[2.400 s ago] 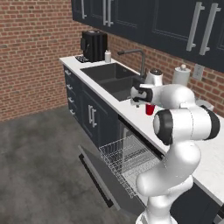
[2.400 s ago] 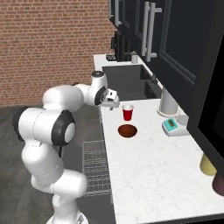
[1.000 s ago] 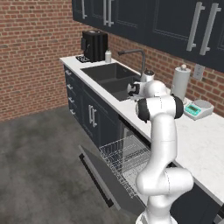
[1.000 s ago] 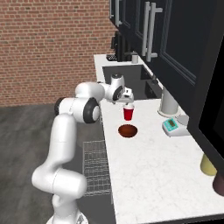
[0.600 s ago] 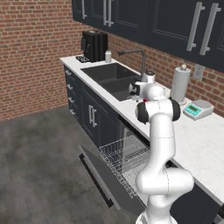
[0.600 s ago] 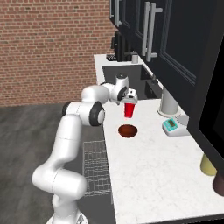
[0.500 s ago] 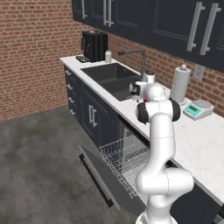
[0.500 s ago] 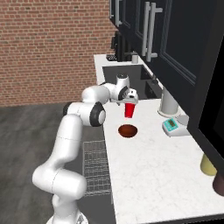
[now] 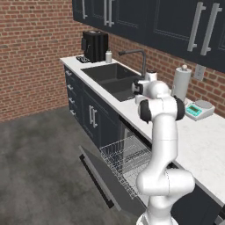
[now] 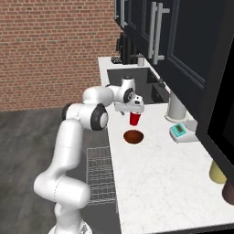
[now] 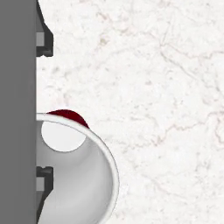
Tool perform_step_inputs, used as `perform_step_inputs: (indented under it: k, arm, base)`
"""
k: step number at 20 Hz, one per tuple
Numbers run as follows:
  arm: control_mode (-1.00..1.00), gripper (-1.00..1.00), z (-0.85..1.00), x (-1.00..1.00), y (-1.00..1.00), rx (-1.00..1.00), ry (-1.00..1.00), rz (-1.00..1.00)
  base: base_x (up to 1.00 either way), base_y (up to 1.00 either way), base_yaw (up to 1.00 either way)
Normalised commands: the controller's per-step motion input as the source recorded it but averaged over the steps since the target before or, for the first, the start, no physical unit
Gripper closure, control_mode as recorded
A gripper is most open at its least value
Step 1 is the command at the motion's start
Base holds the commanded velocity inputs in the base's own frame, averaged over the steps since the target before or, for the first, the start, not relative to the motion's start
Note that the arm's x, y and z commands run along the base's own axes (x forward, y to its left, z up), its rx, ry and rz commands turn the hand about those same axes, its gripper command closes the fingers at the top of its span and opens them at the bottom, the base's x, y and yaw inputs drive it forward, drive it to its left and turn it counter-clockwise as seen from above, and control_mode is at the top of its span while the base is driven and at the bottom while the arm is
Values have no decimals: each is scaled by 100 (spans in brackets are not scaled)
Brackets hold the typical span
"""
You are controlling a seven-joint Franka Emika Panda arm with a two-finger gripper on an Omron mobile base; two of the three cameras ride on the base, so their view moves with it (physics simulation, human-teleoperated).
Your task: Pick up the cup and bowl from the counter, place them in the dishwasher, and close the dishwasher door.
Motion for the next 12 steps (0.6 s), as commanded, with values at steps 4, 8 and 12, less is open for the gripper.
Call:
perform_step_inputs:
  k: [4, 8, 12]
  arm:
    - [-100, -100, -67, -16, 6, -1, 6, 0]
    - [-100, -100, -73, 33, 8, 0, 1, 0]
    - [-100, 100, -62, 24, 9, 1, 0, 0]
  base:
    - [0, 0, 0]
    - [0, 0, 0]
    - [0, 0, 0]
